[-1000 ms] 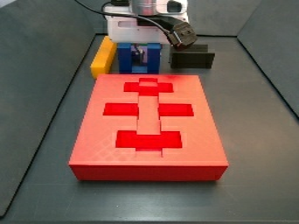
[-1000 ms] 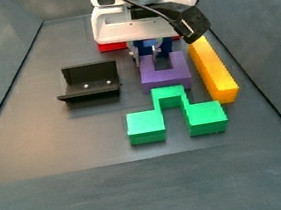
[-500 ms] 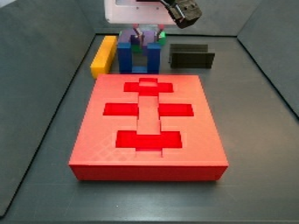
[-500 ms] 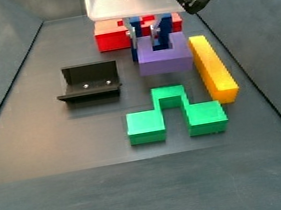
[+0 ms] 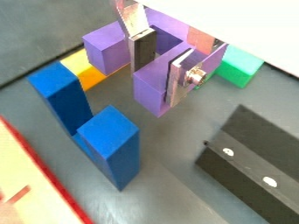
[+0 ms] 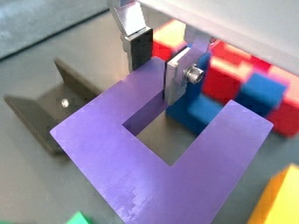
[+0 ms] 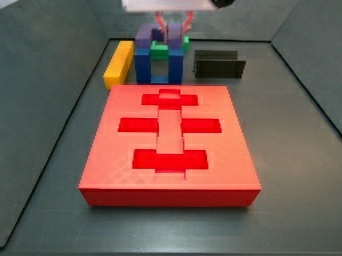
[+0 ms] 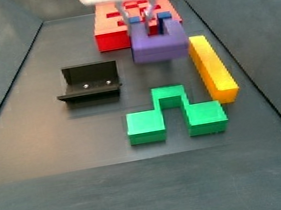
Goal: Pick up the purple object. Move up. Place the purple object on the fixture. Regrasp the purple object. Move to above the board. Insert the purple object.
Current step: Place the purple object on the fixture.
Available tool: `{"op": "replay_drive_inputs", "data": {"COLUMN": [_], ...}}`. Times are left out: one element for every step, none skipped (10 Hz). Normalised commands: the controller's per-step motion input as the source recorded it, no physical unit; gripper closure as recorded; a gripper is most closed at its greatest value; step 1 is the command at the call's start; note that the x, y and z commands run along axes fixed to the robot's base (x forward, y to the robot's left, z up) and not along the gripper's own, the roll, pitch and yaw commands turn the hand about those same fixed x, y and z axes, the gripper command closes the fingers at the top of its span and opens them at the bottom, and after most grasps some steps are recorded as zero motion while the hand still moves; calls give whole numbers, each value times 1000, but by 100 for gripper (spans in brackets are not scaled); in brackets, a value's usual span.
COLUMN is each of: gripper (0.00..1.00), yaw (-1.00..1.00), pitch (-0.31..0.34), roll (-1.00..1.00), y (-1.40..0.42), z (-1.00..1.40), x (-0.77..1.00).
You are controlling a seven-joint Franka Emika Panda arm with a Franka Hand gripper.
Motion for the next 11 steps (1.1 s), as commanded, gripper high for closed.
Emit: {"op": "replay_drive_inputs", "data": {"gripper": [100, 100, 100, 100, 100, 100, 100, 100, 100, 100, 100], "yaw": [0, -9, -17, -109, -129, -134, -131, -143, -77, -20, -20], "pitch": [357, 437, 366, 57, -46, -109, -123, -160, -180, -134, -54], "roll": [-106, -277, -540, -909, -1000, -1000, -1000, -1000, -1000, -1000, -1000], "y": [-220, -43, -11, 29, 97, 117, 140, 149, 197, 194, 143], "z": [1000, 977, 794, 494, 260, 86, 0, 0, 0, 0, -31], "x": [757, 917, 903, 791, 663, 651, 691, 669, 654, 703, 774]}}
